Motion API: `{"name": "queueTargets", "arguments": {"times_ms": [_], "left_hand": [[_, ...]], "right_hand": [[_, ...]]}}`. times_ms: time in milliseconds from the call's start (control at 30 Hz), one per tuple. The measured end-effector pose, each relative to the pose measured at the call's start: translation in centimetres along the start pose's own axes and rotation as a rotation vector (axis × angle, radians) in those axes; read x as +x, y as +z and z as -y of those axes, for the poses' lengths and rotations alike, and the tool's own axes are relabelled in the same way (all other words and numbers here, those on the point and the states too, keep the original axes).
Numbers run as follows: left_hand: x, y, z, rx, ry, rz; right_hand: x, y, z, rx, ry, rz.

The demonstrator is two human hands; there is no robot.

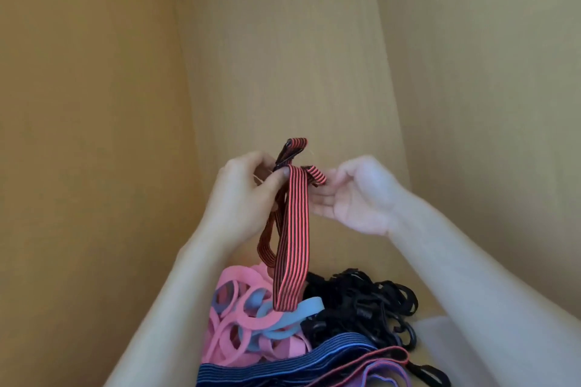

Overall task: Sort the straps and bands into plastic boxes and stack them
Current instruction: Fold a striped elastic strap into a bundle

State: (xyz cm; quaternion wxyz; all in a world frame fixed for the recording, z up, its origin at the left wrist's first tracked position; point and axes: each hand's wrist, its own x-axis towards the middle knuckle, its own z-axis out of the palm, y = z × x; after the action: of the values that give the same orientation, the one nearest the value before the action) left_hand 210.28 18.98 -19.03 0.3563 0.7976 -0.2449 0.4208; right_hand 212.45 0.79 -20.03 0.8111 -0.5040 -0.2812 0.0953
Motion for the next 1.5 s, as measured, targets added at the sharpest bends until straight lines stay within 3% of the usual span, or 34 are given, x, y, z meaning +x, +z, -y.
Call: {"name": "queueTargets", "arguments": {"times_ms": [167, 267, 433, 500, 867, 1167, 1500], "left_hand": [[0.1, 0.0, -0.7, -0.106, -0.059, 0.027], [0.1, -0.4, -0.8, -0.253, -0.107, 0.081], [-0.2, -1.2, -0.1, -0.508, -0.131, 0.359], [-0.3, -1.1, 0.2, -0.564, -0.157, 0.392], [0.1, 0.3, 2.8, -0.526, -0.391, -0.067], [0.2, 0.5, 1.8, -0.561, -0.376, 0.052], [0.3, 0.2, 1.1, -0.59, -0.28, 0.154]], "right_hand": [[-0.7, 0.4, 1.0, -0.623, -0.222, -0.042], [-1.1, 0.4, 1.8, -0.796, -0.313, -0.077], [-1.4, 0.0, 2.5, -0.82, -0.383, -0.225], [-1.2, -0.5, 2.5, -0.793, -0.394, -0.288], [0.4, -1.6, 1.7, -0.732, -0.399, -0.416], [0.4, 0.3, -0.4, -0.893, -0.341, -0.151], [0.6, 0.9, -1.0, -0.99, -0.367, -0.15]]}}
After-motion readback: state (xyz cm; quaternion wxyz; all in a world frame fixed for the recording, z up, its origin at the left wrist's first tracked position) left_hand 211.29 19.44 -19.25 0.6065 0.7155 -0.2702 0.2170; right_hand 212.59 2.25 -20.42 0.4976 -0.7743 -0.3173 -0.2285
